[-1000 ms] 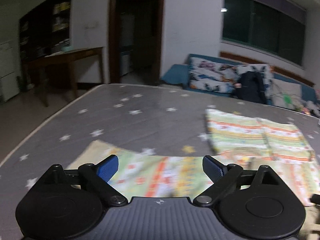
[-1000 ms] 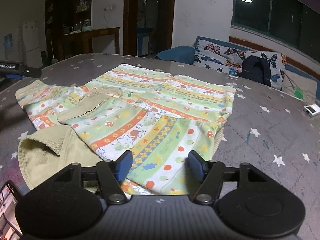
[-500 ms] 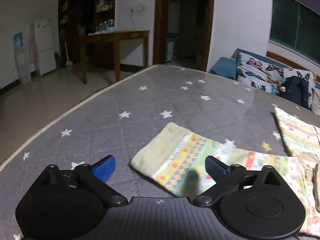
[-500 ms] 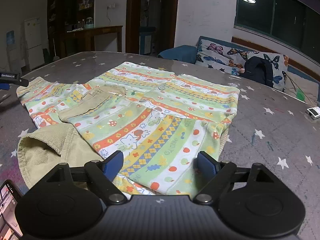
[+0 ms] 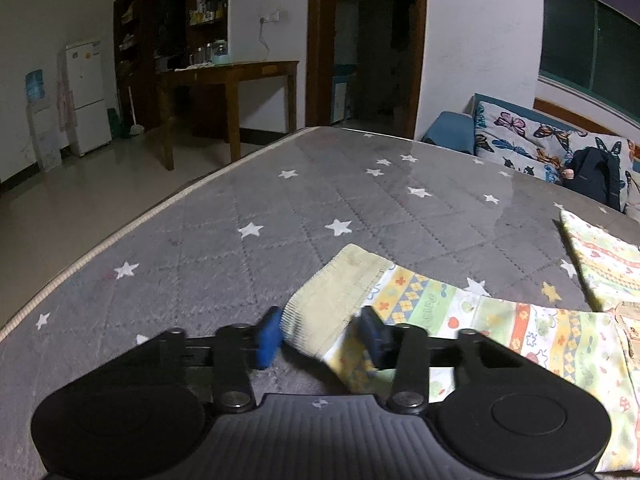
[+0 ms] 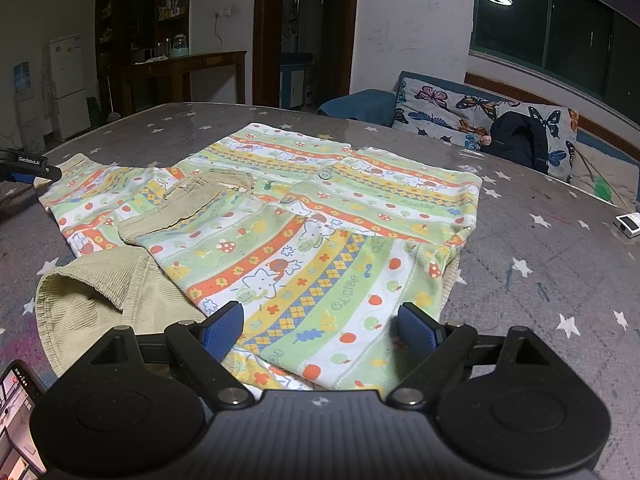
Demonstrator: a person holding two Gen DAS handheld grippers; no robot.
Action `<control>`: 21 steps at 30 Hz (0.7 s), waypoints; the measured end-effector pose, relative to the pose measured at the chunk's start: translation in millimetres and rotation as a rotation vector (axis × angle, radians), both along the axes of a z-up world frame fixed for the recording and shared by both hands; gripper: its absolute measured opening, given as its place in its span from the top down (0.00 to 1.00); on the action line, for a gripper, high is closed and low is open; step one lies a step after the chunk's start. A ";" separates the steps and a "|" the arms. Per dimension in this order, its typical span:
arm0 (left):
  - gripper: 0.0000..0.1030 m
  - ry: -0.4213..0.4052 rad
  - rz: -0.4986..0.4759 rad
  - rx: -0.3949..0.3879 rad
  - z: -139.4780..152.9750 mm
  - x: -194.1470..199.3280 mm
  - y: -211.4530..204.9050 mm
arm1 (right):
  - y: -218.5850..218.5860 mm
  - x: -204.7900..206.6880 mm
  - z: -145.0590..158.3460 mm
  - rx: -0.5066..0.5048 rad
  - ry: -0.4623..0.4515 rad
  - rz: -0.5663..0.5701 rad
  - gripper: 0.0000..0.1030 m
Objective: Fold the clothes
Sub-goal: 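Lift the cuff with the left gripper, raising the pant leg, then carry the leg over the pants toward the right gripper and lower it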
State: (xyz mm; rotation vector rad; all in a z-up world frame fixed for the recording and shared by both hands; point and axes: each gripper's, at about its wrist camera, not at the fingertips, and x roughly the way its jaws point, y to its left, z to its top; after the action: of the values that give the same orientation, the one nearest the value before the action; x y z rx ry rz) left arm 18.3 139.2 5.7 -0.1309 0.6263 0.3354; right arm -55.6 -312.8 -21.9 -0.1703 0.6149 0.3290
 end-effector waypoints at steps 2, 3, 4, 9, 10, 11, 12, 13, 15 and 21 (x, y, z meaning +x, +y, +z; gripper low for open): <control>0.76 -0.004 -0.010 -0.005 -0.3 0.5 -1.0 | 0.2 -0.1 0.0 -0.001 -0.001 0.000 0.16; 0.78 -0.006 -0.014 -0.009 -0.2 0.3 -1.3 | 0.3 -0.2 -0.1 -0.002 -0.001 0.000 0.16; 0.79 -0.007 -0.018 -0.013 -0.1 0.1 -1.5 | 0.3 -0.1 -0.1 -0.002 -0.001 -0.001 0.16; 0.84 -0.017 -0.044 -0.039 0.3 -0.9 -1.6 | -0.5 1.0 0.1 0.000 -0.001 -0.002 0.16; 0.84 -0.017 -0.046 -0.039 0.4 -1.5 -1.8 | -0.6 1.3 0.1 0.001 0.000 -0.002 0.16; 0.84 -0.016 -0.047 -0.037 0.3 -1.6 -2.2 | -0.7 1.4 0.1 0.001 0.000 -0.002 0.16; 0.84 -0.015 -0.048 -0.035 -0.1 -1.1 -2.4 | -0.7 1.4 0.0 0.001 0.000 -0.002 0.16; 0.84 -0.015 -0.049 -0.032 -0.6 -0.4 -2.2 | -1.0 1.6 0.0 0.002 0.000 -0.002 0.16; 0.84 -0.015 -0.049 -0.028 -1.4 0.2 -2.4 | -1.7 2.0 0.0 0.002 0.000 -0.002 0.16; 0.87 -0.027 -0.061 -0.053 0.3 -0.6 -0.3 | -5.0 3.9 -0.1 0.003 0.001 -0.002 0.16</control>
State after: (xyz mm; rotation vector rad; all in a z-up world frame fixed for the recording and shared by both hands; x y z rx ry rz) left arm 17.7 138.9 6.0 -0.1661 0.6116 0.2575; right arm -51.7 -317.8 -21.9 -0.1671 0.6151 0.3283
